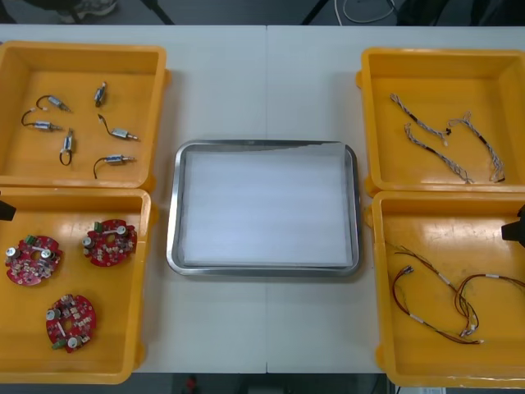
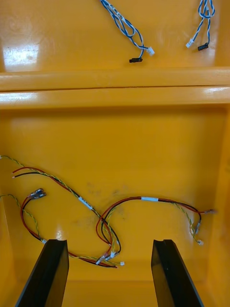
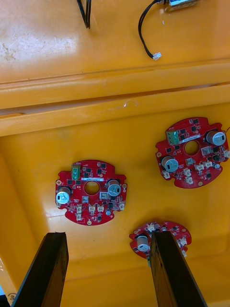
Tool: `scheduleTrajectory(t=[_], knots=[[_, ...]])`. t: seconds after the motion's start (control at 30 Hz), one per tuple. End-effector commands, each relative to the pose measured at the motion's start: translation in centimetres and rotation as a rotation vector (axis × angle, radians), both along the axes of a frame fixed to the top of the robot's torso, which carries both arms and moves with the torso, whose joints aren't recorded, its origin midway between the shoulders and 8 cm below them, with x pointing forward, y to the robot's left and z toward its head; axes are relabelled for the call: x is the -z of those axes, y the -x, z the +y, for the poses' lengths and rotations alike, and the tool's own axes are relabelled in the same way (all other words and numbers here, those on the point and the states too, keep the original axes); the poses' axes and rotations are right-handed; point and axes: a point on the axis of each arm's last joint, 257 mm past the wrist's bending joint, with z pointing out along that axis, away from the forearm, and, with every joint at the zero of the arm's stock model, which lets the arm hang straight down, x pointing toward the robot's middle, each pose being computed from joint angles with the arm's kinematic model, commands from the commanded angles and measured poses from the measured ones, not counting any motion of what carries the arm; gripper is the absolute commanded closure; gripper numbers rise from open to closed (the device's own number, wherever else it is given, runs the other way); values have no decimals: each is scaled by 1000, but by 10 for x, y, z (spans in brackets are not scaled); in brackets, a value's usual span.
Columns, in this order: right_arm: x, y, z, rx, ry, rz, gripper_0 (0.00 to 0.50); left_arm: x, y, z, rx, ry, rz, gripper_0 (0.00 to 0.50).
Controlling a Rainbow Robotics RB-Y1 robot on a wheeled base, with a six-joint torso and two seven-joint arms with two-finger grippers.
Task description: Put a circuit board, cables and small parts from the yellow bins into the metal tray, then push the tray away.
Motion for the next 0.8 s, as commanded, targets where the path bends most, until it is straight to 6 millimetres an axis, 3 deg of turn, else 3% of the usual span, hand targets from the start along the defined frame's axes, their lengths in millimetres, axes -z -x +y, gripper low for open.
scheduleTrajectory(t=[0.03, 0.47, 0.5, 0.8], knots=[[-4, 4, -7, -3, 34, 6, 0, -11, 4, 12, -29, -27, -18, 0], [-9, 0, -10, 2, 40, -6, 0, -11, 4, 12, -29, -27, -18, 0], [-8, 0, -9, 3, 38, -5, 0, 11, 12, 6, -31, 2, 31, 0], [-9, 0, -17, 35, 54, -12, 0, 18, 14, -1, -18, -2, 49, 0]])
